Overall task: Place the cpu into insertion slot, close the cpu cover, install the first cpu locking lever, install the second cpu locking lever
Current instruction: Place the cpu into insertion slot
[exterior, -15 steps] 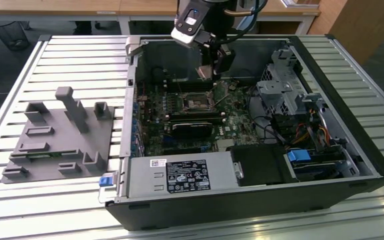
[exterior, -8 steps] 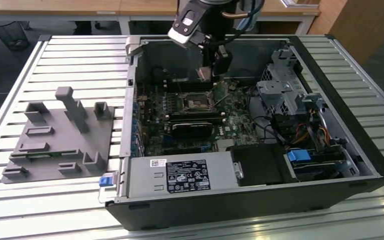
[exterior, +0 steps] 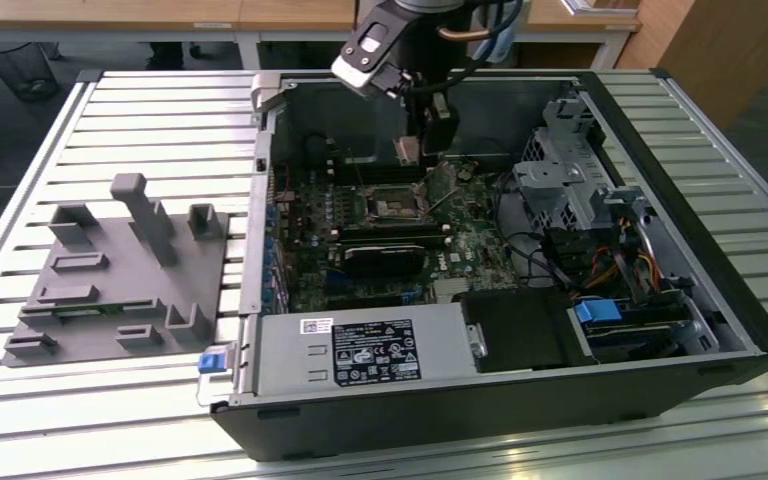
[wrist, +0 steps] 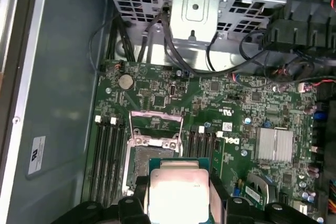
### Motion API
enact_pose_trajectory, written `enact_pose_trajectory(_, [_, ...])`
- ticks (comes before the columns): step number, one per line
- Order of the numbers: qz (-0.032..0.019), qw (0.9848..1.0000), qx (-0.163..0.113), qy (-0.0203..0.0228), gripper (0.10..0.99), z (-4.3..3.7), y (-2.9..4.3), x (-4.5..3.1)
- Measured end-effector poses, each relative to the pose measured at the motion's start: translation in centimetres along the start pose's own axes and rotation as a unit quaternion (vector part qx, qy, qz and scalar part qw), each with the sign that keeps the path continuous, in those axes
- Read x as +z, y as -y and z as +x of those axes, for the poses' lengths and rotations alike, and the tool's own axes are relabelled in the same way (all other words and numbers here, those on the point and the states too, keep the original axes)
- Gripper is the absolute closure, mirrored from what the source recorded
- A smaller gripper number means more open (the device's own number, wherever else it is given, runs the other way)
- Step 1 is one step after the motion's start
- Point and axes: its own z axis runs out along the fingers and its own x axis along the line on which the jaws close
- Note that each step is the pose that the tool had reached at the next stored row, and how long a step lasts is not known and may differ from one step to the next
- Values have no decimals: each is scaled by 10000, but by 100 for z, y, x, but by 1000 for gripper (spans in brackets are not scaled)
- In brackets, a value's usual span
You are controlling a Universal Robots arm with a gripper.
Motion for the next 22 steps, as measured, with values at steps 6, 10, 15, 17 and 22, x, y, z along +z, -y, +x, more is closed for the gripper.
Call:
enact_pose_trajectory(6, [-2,9998,175,16,545,0,11,15])
enact_pose_trajectory(10, [-5,9995,303,31,545,1,16,28])
enact_pose_trajectory(15, [-7,9988,482,51,545,1,18,36])
enact_pose_trajectory(17, [-8,9985,544,63,545,2,20,45])
enact_pose_trajectory(22, [-4,9985,539,74,545,4,28,130])
